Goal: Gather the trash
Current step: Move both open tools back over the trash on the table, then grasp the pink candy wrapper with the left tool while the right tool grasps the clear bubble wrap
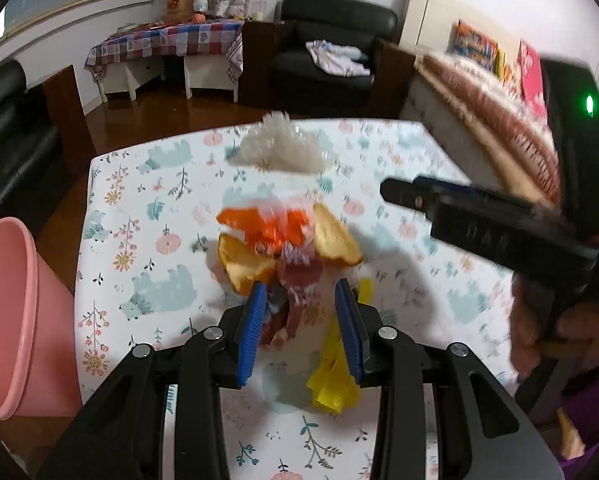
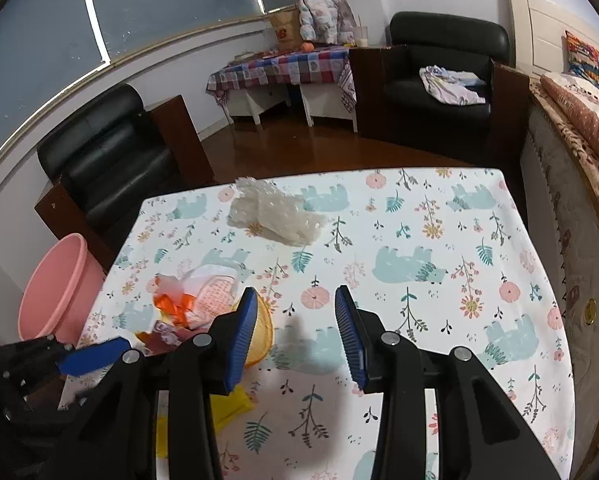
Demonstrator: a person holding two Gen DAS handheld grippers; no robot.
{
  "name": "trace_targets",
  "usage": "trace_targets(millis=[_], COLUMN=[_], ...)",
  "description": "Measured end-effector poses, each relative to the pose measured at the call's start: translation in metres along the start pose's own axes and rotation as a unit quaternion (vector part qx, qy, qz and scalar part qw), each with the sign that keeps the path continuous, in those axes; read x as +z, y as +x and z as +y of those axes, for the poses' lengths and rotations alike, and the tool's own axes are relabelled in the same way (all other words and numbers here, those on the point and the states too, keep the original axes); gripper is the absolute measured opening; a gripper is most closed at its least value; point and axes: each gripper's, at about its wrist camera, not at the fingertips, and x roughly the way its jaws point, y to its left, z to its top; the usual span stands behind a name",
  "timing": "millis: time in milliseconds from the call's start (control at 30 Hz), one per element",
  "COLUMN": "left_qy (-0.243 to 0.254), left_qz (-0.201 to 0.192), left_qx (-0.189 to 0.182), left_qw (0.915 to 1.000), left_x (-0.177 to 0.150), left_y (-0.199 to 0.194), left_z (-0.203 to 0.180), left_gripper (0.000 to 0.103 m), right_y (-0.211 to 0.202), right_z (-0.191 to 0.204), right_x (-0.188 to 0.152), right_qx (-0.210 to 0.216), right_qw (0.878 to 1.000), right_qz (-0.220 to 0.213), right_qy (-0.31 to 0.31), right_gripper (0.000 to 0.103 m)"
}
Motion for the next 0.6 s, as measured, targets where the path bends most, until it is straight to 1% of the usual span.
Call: trace_targets(millis=[100,200,333,367,600], left_qy=[-0.001,-0.006,-0.009,-0.01,-0.014], left_qz=[0.009,0.009,0.004,0.002,-0.011], left_qx=[0.012,0.019,0.021,0.019,0.009], left_qw=[0.9999,0.9997,0.9997,0.9998,0.9998], left_x=[-0.002,-0.003,-0.002,-0.002,-0.003], left_y=[0.009,0.011,0.009,0.009,-0.004], left_z=[-0.002,0.001,0.003,0.004,0.01], left_gripper=[0.036,0.035,0.014,0.011,0.007], right_y=[0.007,0.01,0.014,0.015,0.019], right_z=[-0.001,0.001,0.005,0.005,0.001], right_x=[0.001,0.003,0.005,0.005,0.011], right_qx=[0.002,0.001,0.0,-0.001,-0.002], right_qw=[1.0,1.0,1.0,1.0,1.0], right_qz=[0.007,0.007,0.007,0.007,0.002], right_qy=[0.002,-0.002,-0.008,-0.009,-0.012], right_gripper=[0.04,0.04,0.04,0.04,0.04])
